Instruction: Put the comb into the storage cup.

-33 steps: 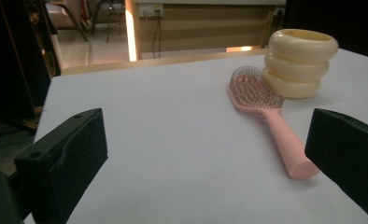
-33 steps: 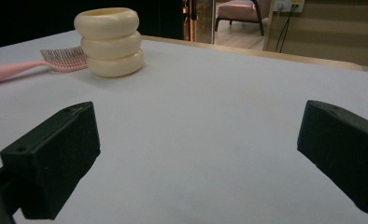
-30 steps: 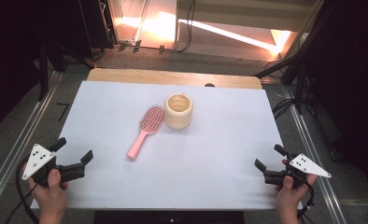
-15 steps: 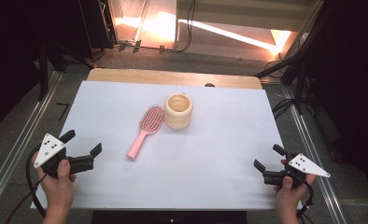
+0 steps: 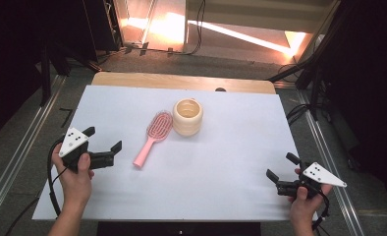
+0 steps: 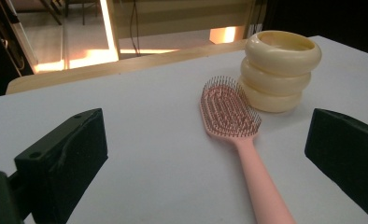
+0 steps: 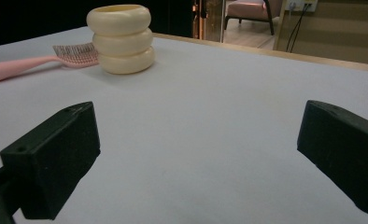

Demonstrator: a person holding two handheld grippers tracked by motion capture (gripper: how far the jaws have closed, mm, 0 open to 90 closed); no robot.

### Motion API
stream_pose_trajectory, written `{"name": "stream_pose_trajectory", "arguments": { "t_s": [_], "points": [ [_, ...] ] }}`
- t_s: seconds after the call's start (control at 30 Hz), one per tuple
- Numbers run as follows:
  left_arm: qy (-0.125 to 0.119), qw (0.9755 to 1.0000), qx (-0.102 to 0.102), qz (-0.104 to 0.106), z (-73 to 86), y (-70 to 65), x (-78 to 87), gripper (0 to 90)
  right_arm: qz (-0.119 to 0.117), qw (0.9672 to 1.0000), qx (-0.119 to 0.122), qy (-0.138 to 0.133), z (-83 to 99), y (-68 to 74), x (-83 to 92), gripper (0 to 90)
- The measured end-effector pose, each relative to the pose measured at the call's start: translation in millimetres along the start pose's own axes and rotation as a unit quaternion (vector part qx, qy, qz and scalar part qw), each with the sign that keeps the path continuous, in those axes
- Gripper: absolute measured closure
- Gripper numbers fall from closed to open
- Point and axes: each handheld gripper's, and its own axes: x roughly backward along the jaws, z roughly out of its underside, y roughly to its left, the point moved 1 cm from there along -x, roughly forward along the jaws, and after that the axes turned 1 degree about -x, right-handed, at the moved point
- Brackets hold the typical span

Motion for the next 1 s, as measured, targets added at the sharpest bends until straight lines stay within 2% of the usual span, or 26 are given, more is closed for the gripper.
{"name": "stream_pose_trajectory", "arguments": {
  "t_s": [0.33, 1.0],
  "points": [
    [0.016, 0.9998, -0.007, 0.014, -7.8, -6.7, -19.4, 0.0, -0.001, 1.0, 0.001, 0.003, 0.2, 0.3, -0.7, 0.0],
    [0.053, 0.998, -0.018, 0.028, -19.1, -16.1, -51.2, 0.0, -0.001, 1.0, 0.003, 0.005, 0.3, 0.3, -1.6, 0.0]
  ]
}}
